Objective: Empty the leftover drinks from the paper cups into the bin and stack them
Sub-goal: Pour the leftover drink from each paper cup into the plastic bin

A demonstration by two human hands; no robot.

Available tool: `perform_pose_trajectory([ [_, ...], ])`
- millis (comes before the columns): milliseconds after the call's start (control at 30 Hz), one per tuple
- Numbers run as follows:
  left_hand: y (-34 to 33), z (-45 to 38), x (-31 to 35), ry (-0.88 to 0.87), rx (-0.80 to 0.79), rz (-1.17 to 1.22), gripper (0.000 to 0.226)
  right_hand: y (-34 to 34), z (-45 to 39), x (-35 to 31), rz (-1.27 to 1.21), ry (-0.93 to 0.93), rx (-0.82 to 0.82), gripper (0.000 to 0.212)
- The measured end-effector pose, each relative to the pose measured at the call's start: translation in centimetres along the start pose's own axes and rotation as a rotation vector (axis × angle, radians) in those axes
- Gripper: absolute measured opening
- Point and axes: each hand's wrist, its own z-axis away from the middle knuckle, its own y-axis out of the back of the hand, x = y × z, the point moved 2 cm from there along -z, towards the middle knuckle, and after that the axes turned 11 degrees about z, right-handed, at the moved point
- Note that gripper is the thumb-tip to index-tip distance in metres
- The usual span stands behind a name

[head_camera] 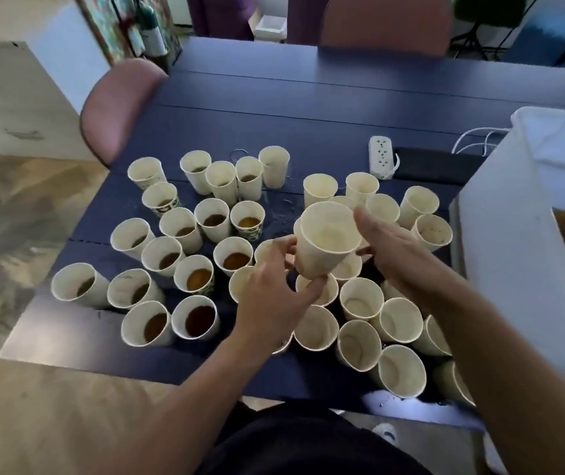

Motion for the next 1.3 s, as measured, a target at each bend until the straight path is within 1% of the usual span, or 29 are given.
perform_pose_trajectory([
  [100,1.0,-0.2,-0.6,-0.018,0.0,-0.028,0.06,-0.4,-2.1,-0.5,0.186,0.027,0.153,0.028],
  [233,2.4,0.0,-1.3,-0.008,-0.013,-0.049,0.064,-0.2,-5.7,-0.6,0.318,0.059,0.35,0.019],
  [333,3.9,0.4,-2.0,0.009,-0.012,-0.087,0.053,0.4,-8.7,-0.4,0.384,0.036,0.485,0.021],
  [433,5.7,0.7,-3.1,0.043,0.007,-0.15,0.037,0.5,-11.7,0.4,0.448,0.021,0.55,0.023],
  [567,7.5,1.0,-4.2,0.098,0.04,-0.16,0.028,-0.3,-14.5,1.8,0.579,-0.064,0.508,0.022],
  [700,7.9,1.2,-4.5,0.111,0.061,-0.164,0.024,-1.2,-15.9,3.1,0.615,-0.16,0.458,0.022],
  [900,7.9,1.3,-5.1,0.127,-0.012,-0.171,0.017,-2.2,-17.6,4.8,0.704,-0.26,0.412,0.024],
  [1067,7.7,0.9,-5.2,0.163,-0.093,-0.159,0.014,-2.3,-18.2,6.0,0.766,-0.385,0.296,0.024],
  [1200,7.6,-0.2,-4.8,0.156,-0.104,-0.145,0.014,-1.6,-18.0,6.0,0.774,-0.374,0.306,0.023],
  [1300,7.7,-1.4,-4.4,0.156,-0.107,-0.137,0.013,-0.8,-17.0,4.7,0.755,-0.289,0.331,0.024],
])
